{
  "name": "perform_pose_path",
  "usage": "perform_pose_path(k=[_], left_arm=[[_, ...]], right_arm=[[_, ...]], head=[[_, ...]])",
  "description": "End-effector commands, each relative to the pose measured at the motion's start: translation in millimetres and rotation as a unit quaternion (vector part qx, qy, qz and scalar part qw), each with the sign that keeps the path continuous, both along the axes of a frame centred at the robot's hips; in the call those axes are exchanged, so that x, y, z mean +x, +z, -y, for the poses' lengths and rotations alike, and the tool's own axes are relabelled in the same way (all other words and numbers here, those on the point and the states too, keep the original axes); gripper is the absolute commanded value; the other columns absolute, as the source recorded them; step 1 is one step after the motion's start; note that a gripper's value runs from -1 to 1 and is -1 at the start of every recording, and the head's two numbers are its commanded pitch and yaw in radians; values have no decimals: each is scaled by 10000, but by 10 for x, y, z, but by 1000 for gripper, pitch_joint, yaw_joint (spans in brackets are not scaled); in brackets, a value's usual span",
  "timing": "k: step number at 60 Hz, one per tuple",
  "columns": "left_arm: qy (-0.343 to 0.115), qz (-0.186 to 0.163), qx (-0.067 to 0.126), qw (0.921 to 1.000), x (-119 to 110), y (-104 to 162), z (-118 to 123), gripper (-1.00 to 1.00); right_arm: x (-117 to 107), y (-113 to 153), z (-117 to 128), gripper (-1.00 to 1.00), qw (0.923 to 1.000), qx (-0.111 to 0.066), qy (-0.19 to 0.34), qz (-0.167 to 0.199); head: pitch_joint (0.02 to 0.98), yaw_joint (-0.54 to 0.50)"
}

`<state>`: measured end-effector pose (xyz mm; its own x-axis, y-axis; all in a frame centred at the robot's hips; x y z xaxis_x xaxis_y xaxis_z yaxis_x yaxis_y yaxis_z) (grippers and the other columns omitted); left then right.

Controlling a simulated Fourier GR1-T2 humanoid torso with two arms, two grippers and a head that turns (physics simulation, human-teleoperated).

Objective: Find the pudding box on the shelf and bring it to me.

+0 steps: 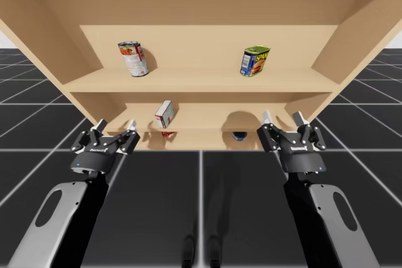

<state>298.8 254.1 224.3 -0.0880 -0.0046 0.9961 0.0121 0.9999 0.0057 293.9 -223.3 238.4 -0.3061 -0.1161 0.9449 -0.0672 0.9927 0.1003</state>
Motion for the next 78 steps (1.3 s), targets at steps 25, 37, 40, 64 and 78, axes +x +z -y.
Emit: perform_pose_path(k=[25, 37, 40, 64, 78], left_arm=[[5, 15, -3, 10000, 0, 1, -44, -1000], [11, 7, -9, 10000, 0, 7, -51, -1000], [5, 5, -15, 10000, -2, 9, -52, -1000], [-356, -55, -320, 9988, -57, 95, 24, -1000], [-996, -329, -238, 9942, -361, 389, 280, -1000]], right_arm=[[25, -24, -14, -1000, 9998, 42, -72, -155], [26, -35, -39, -1000, 9998, -19, -17, -201], [27, -39, -50, -1000, 9997, -30, -6, -226], [25, -32, -66, -1000, 9996, 0, -30, -268], [19, -33, -75, -1000, 9996, 1, -15, -280]], head=[[259, 10], [418, 122], [449, 151], [530, 221], [538, 214]])
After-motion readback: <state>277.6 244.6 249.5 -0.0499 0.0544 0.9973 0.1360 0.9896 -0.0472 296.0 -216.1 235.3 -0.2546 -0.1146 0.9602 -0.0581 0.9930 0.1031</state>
